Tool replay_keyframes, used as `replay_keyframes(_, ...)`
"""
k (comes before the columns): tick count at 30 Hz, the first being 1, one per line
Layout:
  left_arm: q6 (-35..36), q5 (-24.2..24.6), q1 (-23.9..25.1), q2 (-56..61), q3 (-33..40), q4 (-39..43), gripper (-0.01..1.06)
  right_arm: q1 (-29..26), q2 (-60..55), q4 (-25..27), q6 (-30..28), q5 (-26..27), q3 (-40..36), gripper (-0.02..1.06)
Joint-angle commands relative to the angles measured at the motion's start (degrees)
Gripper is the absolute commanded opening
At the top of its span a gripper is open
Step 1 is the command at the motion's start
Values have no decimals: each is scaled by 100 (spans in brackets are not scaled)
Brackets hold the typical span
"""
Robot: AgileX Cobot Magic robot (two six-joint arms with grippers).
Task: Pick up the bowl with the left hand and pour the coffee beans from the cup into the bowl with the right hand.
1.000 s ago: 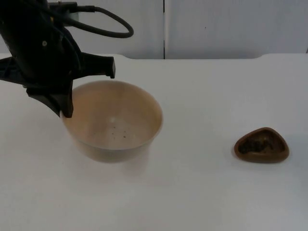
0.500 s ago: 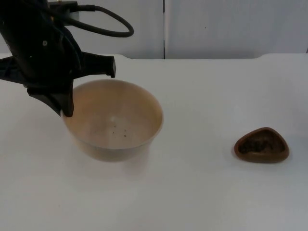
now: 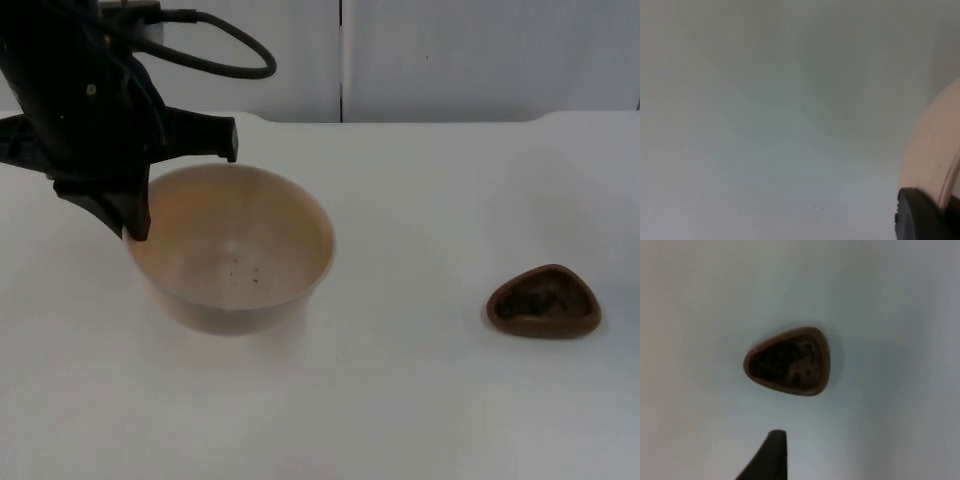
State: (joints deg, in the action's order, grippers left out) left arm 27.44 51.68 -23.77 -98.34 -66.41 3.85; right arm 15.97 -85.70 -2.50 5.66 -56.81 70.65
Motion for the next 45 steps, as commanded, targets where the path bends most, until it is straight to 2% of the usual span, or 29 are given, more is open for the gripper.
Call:
replay_keyframes(1, 31, -18, -29, 51, -11, 21, 0, 7, -130, -153, 116, -44, 49, 105)
replay_keyframes(7, 31, -39, -29, 51, -11, 21, 0, 7, -468, -240, 141, 17, 49, 105)
replay_keyframes(10, 31, -105, -29, 51, -11, 21, 0, 7, -578, -361, 370, 237, 49, 104)
replay_keyframes(31, 31, -118, -29, 51, -11, 21, 0, 7, -1876, -493, 524, 987, 49, 102)
replay_keyframes(45, 31, -118, -29, 51, -11, 21, 0, 7, -2680, -493, 537, 1448, 49, 88)
